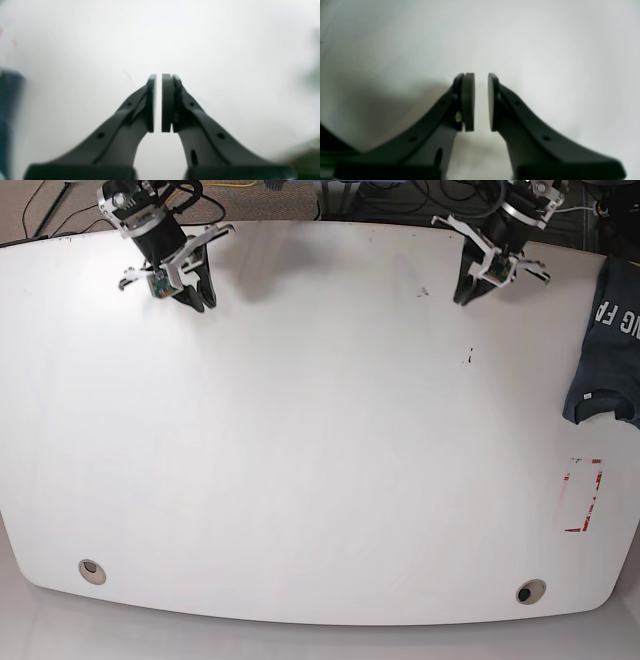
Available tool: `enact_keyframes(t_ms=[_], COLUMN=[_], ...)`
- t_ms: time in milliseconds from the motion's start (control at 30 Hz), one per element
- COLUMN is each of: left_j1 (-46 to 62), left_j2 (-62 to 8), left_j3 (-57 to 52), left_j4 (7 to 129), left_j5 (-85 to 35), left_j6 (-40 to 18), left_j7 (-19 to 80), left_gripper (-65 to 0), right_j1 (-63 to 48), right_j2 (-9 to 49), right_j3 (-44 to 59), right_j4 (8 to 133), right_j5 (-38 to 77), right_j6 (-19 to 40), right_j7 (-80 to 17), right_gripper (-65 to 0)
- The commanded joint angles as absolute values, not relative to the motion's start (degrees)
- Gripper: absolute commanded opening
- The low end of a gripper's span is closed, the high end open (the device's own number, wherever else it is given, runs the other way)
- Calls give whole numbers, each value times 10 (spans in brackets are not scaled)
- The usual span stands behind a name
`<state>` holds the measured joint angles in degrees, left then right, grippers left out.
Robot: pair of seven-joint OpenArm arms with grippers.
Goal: Layout the t-shirt on the table in an organized manner, then fold the t-shirt properly
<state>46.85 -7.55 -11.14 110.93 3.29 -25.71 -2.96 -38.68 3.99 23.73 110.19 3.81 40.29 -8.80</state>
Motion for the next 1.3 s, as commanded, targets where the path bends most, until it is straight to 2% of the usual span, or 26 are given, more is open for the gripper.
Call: enact_keyframes(t_ms=[0, 467, 667, 833, 1100, 1267], left_j1=[499, 657, 723, 764, 778, 751], left_j2=[-67, -63, -88, -87, -87, -89], left_j3=[-112, -115, -112, -111, -110, -97], left_j4=[1122, 1122, 1120, 1119, 1079, 1002], left_j5=[29, 27, 27, 28, 29, 31], left_j6=[-255, -256, -256, -256, -256, -256], left_j7=[-59, -63, -62, -62, -61, -60], left_gripper=[-626, -626, -626, -626, -626, -626], right_j1=[-419, -567, -627, -663, -705, -712], right_j2=[49, 51, 50, 58, 62, 62], right_j3=[242, 255, 254, 254, 253, 252], right_j4=[1113, 1113, 1113, 1111, 1093, 1047], right_j5=[68, 80, 80, 80, 80, 78], right_j6=[400, 400, 400, 400, 400, 400], right_j7=[-65, -49, -29, -29, -30, -30], right_gripper=[-556, -561, -607, -610, -610, -610])
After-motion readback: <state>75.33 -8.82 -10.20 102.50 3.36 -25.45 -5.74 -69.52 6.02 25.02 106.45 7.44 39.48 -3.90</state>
